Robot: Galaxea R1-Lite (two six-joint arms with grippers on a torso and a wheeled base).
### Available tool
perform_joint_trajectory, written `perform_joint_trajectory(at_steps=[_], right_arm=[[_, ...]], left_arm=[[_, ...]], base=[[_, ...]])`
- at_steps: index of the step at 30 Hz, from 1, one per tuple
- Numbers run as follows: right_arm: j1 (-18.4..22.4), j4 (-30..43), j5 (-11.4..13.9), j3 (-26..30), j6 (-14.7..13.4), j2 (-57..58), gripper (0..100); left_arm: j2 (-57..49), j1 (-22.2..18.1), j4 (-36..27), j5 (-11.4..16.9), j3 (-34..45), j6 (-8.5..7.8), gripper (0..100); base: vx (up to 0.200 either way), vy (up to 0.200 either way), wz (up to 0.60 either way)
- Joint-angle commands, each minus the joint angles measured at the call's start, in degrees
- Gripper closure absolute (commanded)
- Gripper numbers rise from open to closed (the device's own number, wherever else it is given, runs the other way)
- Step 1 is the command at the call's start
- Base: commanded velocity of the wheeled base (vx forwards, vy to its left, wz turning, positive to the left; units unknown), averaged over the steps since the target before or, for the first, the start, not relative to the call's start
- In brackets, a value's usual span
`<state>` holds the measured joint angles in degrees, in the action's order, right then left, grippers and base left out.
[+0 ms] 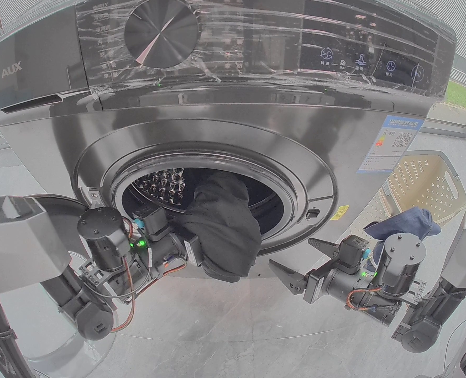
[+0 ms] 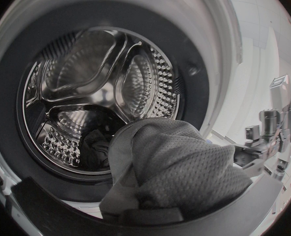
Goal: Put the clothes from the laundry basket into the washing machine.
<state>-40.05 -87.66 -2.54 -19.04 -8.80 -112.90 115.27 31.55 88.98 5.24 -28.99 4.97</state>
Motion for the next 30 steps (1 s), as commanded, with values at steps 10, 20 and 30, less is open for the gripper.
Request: perform_joint_trajectory(at_steps=[10, 20, 30], right_arm=[[-1.61, -0.05, -0.1, 2.34, -0.08, 0.75, 0], [-1.61, -0.05, -0.01, 2.25, -0.08, 0.57, 0], [-1.61, -0.05, 0.16, 2.25, -0.08, 0.13, 0]], left_arm=[[16.3, -2.72, -0.03, -0.23, -20.84, 0.39, 100], [19.55, -3.51, -2.41, -1.81, -28.75, 0.3, 100], [24.12, -4.48, -16.29, -3.31, -46.86, 0.21, 100]], base=[[0.0, 0.0, 0.0], [0.0, 0.0, 0.0], [0.0, 0.0, 0.0]])
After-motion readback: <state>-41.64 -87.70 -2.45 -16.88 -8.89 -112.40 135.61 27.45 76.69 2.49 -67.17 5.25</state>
